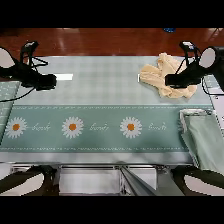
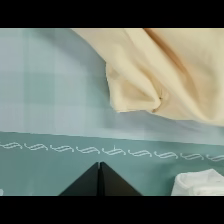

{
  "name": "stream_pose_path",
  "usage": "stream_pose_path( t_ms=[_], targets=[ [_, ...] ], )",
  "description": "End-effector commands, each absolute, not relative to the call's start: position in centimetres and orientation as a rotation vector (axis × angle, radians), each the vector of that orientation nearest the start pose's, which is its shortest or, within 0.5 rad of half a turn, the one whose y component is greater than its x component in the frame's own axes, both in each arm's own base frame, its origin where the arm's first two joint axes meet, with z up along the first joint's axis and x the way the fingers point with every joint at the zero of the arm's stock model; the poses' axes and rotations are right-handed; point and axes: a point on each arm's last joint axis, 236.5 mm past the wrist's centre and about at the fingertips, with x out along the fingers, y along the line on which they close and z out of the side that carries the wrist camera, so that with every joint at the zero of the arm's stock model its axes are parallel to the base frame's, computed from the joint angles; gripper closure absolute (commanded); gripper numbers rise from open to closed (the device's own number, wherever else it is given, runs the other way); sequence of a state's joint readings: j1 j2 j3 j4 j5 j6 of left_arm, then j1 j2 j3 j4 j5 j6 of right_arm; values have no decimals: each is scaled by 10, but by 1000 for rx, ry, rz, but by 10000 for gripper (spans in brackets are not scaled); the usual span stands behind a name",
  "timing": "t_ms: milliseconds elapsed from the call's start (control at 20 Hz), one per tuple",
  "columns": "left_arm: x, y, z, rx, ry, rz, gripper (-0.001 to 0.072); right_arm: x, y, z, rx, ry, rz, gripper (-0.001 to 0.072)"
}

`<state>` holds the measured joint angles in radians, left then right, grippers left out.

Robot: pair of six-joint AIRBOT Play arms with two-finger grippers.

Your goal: Fold the shirts.

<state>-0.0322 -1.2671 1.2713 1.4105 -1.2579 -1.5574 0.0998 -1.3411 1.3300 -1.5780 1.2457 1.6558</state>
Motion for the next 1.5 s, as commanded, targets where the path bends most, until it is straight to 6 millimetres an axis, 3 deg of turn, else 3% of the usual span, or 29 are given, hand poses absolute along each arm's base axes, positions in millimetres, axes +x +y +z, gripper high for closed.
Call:
stream_pose_path(
  t_ms=[0, 650, 800, 950, 1000, 1050, 1100, 1250, 1350, 1450],
  targets=[
    [385, -48, 48, -107, 1253, -136, 688, 404, 39, 39, 4, 1257, 29, 686],
    [385, -48, 48, -107, 1251, -136, 688, 404, 39, 39, 5, 1257, 29, 686],
    [406, -48, 56, -112, 1158, -129, 688, 409, 40, 40, 6, 1235, 31, 686],
    [424, -46, 60, -116, 1086, -121, 681, 435, 36, 51, -13, 1114, 21, 666],
    [432, -46, 61, -118, 1059, -117, 568, 449, 25, 59, -55, 1045, -9, 462],
    [440, -46, 59, -131, 1039, -108, 308, 463, 13, 67, -107, 981, -46, 301],
    [445, -46, 56, -152, 1031, -94, 200, 476, -7, 75, -152, 919, -123, 297],
    [450, -46, 37, -156, 1063, -89, 201, 506, -57, 76, -90, 800, -286, 298],
    [451, -46, 23, -156, 1094, -88, 200, 520, -76, 49, 31, 797, -306, 300],
    [451, -47, 13, -162, 1116, -88, 201, 527, -83, 5, 151, 868, -294, 304]
  ],
)
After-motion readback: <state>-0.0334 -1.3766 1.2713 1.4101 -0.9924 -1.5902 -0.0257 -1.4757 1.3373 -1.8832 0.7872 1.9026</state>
